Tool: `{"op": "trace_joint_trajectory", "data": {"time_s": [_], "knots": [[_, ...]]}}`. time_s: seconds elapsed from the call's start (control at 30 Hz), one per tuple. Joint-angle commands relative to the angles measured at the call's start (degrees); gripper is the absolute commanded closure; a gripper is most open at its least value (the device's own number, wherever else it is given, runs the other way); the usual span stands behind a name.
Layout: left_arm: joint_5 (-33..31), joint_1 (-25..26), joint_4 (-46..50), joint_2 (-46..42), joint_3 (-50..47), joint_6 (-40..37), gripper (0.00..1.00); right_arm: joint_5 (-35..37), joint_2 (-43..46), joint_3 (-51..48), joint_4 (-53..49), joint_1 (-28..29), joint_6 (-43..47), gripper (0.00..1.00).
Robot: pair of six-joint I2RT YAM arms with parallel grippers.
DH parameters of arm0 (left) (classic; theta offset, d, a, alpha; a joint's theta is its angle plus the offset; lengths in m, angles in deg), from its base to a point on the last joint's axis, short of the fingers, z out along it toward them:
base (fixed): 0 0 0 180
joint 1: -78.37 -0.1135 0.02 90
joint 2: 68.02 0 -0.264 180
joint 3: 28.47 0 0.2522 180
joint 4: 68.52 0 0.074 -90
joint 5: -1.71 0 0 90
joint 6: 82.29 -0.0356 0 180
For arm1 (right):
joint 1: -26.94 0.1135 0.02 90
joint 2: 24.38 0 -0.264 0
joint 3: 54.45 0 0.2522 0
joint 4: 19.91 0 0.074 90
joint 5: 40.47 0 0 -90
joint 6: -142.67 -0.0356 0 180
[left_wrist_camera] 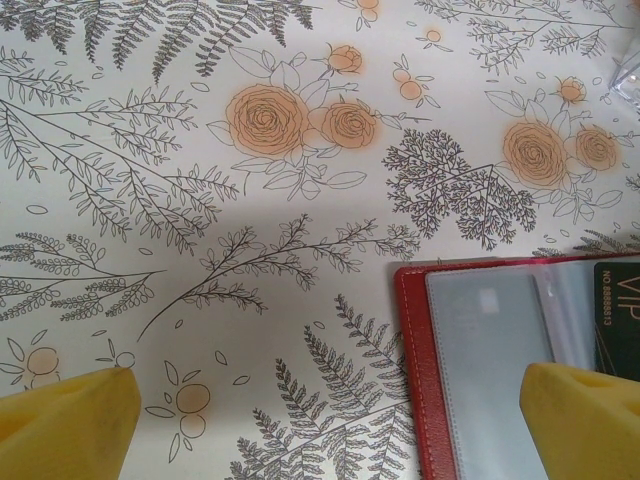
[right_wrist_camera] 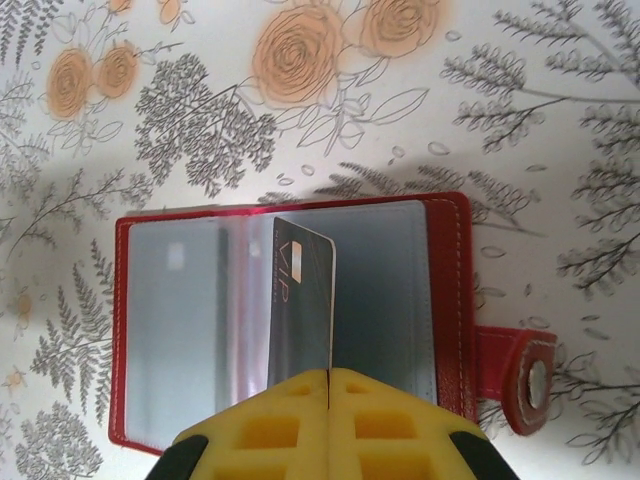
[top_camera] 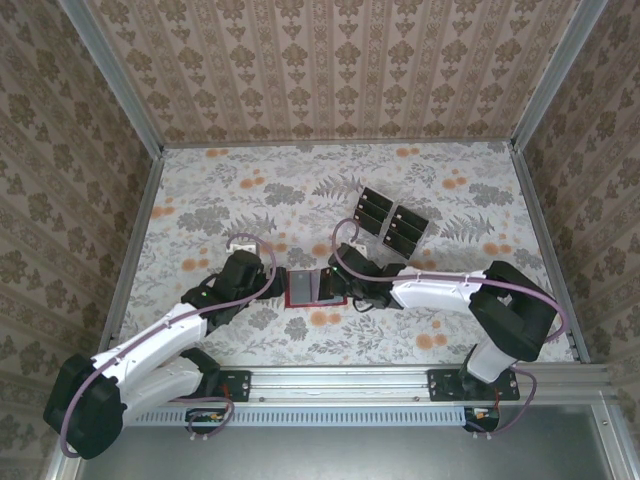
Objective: Put the credit cards into the card holder
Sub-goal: Rotate the credit card in the card slot.
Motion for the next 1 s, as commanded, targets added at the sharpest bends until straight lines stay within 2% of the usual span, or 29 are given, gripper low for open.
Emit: {"op": "trace_joint_trajectory", "data": {"time_s": [0.0,0.33,0.6,0.97], "knots": [[0.84,-0.16,-0.55,0.68,-0.47,0.72,0.0,-1.88,0.99,-1.11,-0.32,-1.68,2.9,1.0],[3.0,0.85,-2.19,5.7,0.39,0.19,0.0,-11.46,4.53,-1.2,6.27,-2.59,4.82,1.0],[1.52,4.37,-2.09,10.15,1.11,0.88,0.0,-12.91,8.42,-4.19,12.04,-3.76,3.74,1.0],[-2.76,8.57,-0.46,15.83,3.37,1.73,0.0,-14.9,9.3,-10.46,21.96,-6.13,2.84,1.0]]}}
